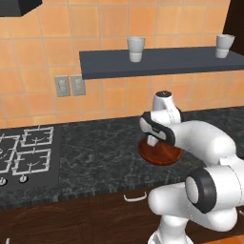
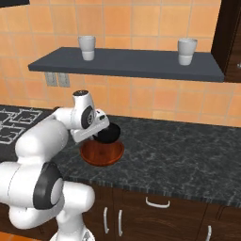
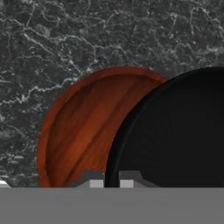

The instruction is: Pick up the bowls on the counter and stack them on top of one another in the open cabinet. Place the smaller bowl on top of the larger bowl.

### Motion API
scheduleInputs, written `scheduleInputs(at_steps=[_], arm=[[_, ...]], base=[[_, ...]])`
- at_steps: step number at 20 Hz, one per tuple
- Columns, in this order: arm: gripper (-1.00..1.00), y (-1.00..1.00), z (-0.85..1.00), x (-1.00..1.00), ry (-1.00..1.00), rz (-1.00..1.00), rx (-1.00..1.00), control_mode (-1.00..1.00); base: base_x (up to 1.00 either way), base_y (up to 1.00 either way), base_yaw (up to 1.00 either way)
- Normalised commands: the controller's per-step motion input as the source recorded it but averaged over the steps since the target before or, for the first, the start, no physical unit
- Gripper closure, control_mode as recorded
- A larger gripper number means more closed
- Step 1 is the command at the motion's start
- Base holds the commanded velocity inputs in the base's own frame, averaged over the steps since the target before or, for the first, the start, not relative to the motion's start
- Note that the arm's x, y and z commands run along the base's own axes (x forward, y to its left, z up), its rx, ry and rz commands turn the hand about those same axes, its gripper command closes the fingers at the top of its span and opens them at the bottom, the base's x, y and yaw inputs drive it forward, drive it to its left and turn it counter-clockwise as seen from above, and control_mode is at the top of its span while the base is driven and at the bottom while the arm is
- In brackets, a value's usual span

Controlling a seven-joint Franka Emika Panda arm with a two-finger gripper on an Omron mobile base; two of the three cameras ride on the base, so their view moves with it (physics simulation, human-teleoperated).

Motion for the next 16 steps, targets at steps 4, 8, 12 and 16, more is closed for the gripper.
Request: scheduleInputs(at_steps=[4,8,12,16], arm=[[1.0,0.32,-0.38,0.03,0.03,0.14,-0.01,-1.0],[1.0,0.08,-0.54,0.0,0.08,0.08,0.0,-1.0],[1.0,-0.05,-0.31,0.02,0.04,0.01,0.0,-1.0],[-1.0,-0.11,-0.07,0.17,0.0,0.0,0.0,-1.0]], base=[[0.0,0.0,0.0],[0.0,0.0,0.0],[0.0,0.0,0.0],[0.0,0.0,0.0]])
